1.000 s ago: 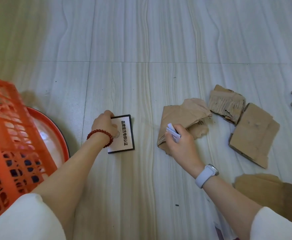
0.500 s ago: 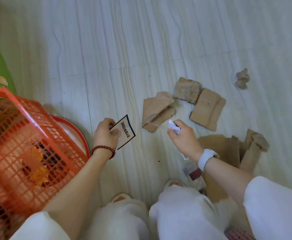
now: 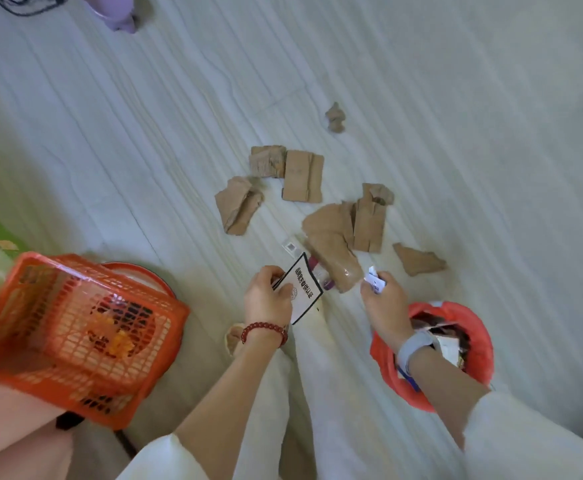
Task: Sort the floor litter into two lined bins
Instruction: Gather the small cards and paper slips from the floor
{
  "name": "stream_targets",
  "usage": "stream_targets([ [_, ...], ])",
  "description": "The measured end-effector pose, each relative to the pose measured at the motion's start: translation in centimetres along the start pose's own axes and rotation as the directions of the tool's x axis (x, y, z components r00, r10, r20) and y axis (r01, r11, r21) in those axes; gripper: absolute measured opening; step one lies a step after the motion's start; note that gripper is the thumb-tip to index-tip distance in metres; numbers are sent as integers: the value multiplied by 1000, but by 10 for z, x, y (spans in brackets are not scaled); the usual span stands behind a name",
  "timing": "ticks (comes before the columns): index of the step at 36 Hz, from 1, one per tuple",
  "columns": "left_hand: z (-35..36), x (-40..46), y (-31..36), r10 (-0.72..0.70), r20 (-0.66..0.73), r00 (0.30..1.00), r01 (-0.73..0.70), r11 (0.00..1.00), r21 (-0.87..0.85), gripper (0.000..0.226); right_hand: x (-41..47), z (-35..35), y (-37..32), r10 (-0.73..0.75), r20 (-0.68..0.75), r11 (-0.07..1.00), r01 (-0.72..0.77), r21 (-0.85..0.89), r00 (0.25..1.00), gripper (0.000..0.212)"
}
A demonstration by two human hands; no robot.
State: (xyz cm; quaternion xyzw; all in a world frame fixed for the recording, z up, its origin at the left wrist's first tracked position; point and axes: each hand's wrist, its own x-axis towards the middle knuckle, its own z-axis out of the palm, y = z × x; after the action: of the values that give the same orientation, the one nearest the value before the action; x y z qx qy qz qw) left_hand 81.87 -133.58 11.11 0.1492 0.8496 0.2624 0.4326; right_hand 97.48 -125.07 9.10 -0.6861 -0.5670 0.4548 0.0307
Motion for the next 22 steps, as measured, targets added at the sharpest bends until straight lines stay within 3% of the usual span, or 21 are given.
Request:
stream_targets([
  [5,50,-46,26,33,137,990,-45,996,83,21,-26,-69,50,133,-142,986,-116,123,981,7],
  [10,121,-86,42,41,246,968,-68,993,101,25,-34,-125,122,305,-184,944,-272,185,935,13],
  [12,154,-101,43,30,299,954,-61,994,95,26,-34,-143,152,373,-174,921,-341,188,911,19],
  [15,208,-118,34,-10,351,936,-26,995,96,26,-29,-163,201,455,-160,881,-417,223,876,9],
  [18,266,-127,13,-83,351,933,48,993,110,26,-15,-171,258,523,-83,827,-482,290,848,22],
  [22,332,-126,-22,-131,353,927,82,985,150,27,7,-171,316,543,23,787,-518,335,839,15],
])
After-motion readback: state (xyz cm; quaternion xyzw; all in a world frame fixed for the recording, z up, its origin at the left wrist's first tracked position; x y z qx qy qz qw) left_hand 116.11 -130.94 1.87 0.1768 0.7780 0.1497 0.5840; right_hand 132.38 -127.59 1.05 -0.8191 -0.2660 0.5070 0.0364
